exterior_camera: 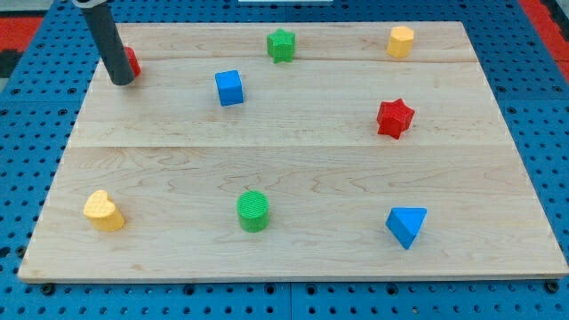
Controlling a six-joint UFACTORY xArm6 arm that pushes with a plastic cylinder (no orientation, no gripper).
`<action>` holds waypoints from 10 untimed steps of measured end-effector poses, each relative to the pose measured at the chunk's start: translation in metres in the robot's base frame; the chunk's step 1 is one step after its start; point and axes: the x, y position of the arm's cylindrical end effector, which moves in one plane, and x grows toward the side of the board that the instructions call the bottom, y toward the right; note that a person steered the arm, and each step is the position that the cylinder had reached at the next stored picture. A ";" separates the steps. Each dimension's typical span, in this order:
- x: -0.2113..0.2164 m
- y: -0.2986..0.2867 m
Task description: Put the red circle to the left of the green star
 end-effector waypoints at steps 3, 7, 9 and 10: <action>-0.019 -0.015; -0.029 0.024; -0.029 0.042; -0.029 0.054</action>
